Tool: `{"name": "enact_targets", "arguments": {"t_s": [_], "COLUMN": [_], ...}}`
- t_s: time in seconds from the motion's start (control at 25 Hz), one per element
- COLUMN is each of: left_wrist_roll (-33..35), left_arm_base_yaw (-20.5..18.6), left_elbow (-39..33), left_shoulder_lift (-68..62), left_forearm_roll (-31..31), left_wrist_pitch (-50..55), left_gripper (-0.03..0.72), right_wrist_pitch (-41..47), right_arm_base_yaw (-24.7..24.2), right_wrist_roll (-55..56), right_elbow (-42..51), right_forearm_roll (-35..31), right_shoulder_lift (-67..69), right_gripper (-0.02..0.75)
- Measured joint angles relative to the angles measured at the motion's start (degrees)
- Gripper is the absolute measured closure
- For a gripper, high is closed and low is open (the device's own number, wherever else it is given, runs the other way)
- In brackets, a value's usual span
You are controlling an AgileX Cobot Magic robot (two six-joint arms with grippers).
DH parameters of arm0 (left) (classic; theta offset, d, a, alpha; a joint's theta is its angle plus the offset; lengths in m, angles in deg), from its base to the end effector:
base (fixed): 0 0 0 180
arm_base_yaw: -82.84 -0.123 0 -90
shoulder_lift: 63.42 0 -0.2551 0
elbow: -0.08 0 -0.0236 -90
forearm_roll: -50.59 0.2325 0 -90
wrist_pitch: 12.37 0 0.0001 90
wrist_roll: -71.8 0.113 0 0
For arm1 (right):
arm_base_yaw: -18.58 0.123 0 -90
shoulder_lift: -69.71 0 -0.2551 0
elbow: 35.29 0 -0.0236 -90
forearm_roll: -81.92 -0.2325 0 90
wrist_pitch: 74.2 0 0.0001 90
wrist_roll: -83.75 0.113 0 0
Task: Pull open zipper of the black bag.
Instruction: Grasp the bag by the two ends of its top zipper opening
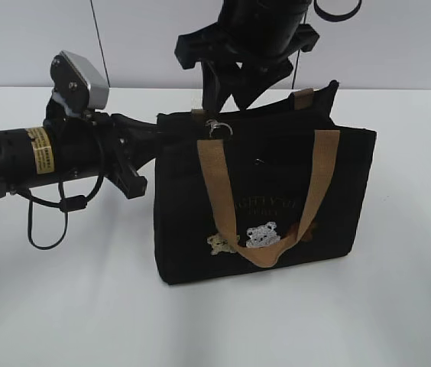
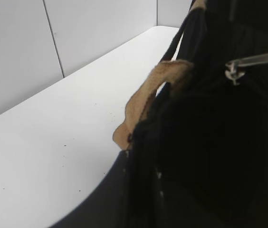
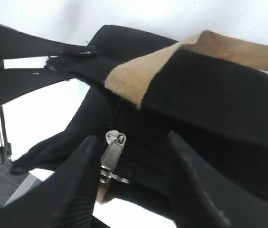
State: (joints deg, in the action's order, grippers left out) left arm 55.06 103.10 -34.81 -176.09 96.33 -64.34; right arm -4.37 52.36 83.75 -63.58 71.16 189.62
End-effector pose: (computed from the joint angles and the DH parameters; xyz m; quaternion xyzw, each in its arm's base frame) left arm 0.2901 -0.1750 0.1493 0.4038 0.6704 -0.2589 0.5661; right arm 0.3183 0.2367 0.2558 -0.2685 0.9453 0.1347 0.1268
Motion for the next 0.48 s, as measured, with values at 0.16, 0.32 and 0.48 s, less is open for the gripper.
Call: {"name": "enact_targets", "arguments": {"t_s": [0.16, 0.32, 0.48], "left_wrist_roll": [0.0, 0.0, 0.0], "left_arm_base_yaw": [0.0, 0.0, 0.0], "left_elbow": [0.0, 0.0, 0.0], "left_shoulder_lift": [0.0, 0.0, 0.0], "left_forearm_roll": [0.0, 0.0, 0.0], "left_wrist_pitch": [0.0, 0.0, 0.1], "left_gripper": [0.650, 0.650, 0.650], "right_wrist_pitch": [0.0, 0.0, 0.0], "right_arm_base_yaw": [0.0, 0.0, 0.0], "right_wrist_roll": [0.0, 0.0, 0.0], "right_elbow": [0.0, 0.0, 0.0], "right_forearm_roll": [-2.6, -2.7, -2.5], "right_shoulder_lift": [1.0, 1.1, 1.1], "right_gripper": [0.400, 0.400, 0.400]}}
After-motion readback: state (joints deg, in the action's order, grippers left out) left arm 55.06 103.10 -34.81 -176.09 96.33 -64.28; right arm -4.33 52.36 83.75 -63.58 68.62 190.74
